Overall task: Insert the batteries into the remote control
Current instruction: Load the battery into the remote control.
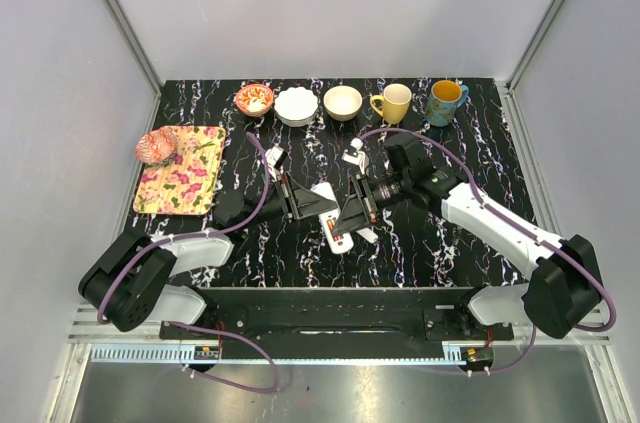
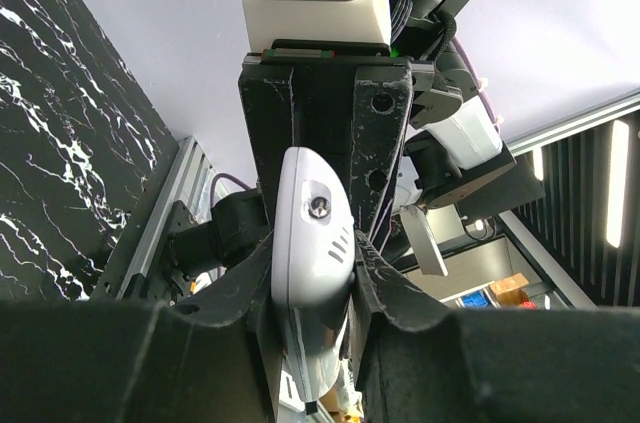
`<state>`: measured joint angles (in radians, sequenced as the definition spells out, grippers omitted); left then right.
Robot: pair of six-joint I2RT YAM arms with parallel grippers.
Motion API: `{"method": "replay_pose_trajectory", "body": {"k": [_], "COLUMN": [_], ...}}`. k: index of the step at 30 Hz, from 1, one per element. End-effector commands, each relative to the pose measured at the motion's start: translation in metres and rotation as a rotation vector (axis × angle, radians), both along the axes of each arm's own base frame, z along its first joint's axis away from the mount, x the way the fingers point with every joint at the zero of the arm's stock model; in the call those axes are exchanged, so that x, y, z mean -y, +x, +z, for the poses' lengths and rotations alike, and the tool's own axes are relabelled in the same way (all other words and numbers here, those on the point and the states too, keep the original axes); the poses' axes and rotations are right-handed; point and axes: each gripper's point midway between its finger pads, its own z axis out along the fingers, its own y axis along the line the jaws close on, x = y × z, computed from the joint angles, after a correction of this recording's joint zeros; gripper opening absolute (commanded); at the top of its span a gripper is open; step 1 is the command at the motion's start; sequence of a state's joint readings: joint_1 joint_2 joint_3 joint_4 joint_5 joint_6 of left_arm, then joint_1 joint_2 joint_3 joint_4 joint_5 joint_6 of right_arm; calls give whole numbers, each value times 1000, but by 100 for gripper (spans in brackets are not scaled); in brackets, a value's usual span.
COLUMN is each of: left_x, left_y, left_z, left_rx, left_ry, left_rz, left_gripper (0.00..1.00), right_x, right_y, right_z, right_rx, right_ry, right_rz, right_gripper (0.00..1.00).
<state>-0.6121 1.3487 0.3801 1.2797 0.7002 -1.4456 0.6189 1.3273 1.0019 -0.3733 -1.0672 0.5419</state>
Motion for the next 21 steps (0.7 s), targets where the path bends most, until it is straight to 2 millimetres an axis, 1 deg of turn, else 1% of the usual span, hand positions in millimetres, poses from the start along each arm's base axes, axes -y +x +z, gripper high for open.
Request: {"method": "replay_pose_trajectory", "body": {"k": [1, 3, 4, 5, 6, 7, 8, 10, 11, 12, 13, 14, 15, 16, 17, 18, 19, 20, 21], "left_x": [-10, -10, -12, -13, -14, -16, -17, -21, -21, -22, -25, -26, -28, -33, -36, -40, -49, -52, -59], "left_y": [-18, -17, -16, -15, -12, -12, -10, -6, -3, 0, -2, 0, 3, 3, 10, 12, 13, 16, 22], "left_z": [48, 48, 49, 45, 44, 46, 39, 40, 33, 33, 36, 32, 32, 34, 28, 26, 28, 19, 16], "left_rx": [236, 233, 233, 219, 209, 222, 197, 208, 185, 184, 206, 193, 190, 205, 173, 166, 176, 147, 134], "left_ry": [-153, -156, -159, -150, -153, -154, -136, -130, -103, -94, -93, -75, -74, -73, -52, -46, -48, -16, -5], "left_rz": [-5, 7, 17, 29, 57, 72, 91, 141, 156, 179, 195, 208, 233, 258, 297, 322, 360, 385, 432], "left_gripper": [0, 0, 0, 0, 0, 0, 0, 0, 0, 0, 0, 0, 0, 0, 0, 0, 0, 0, 0], "right_x": [-1, -1, -1, -1, 0, 0, 1, 3, 4, 5, 6, 6, 8, 10, 13, 17, 23, 30, 37], "right_y": [3, 4, 3, 4, 4, 7, 8, 11, 12, 13, 15, 16, 17, 22, 25, 28, 43, 53, 60], "right_z": [17, 16, 18, 18, 17, 18, 20, 23, 24, 25, 27, 27, 28, 29, 29, 31, 24, 21, 22], "right_rx": [38, 33, 34, 36, 31, 49, 57, 71, 74, 75, 79, 79, 80, 97, 105, 121, 164, 194, 243], "right_ry": [30, 21, 22, 16, 2, -7, -10, -23, -23, -27, -27, -28, -32, -37, -46, -58, -111, -146, -178], "right_rz": [18, 13, 13, 8, 1, -14, -20, -43, -49, -56, -65, -69, -76, -95, -114, -142, -219, -282, -346], "right_gripper": [0, 0, 21, 31, 41, 47, 56, 61, 66, 68, 71, 73, 76, 76, 77, 77, 77, 77, 76]}}
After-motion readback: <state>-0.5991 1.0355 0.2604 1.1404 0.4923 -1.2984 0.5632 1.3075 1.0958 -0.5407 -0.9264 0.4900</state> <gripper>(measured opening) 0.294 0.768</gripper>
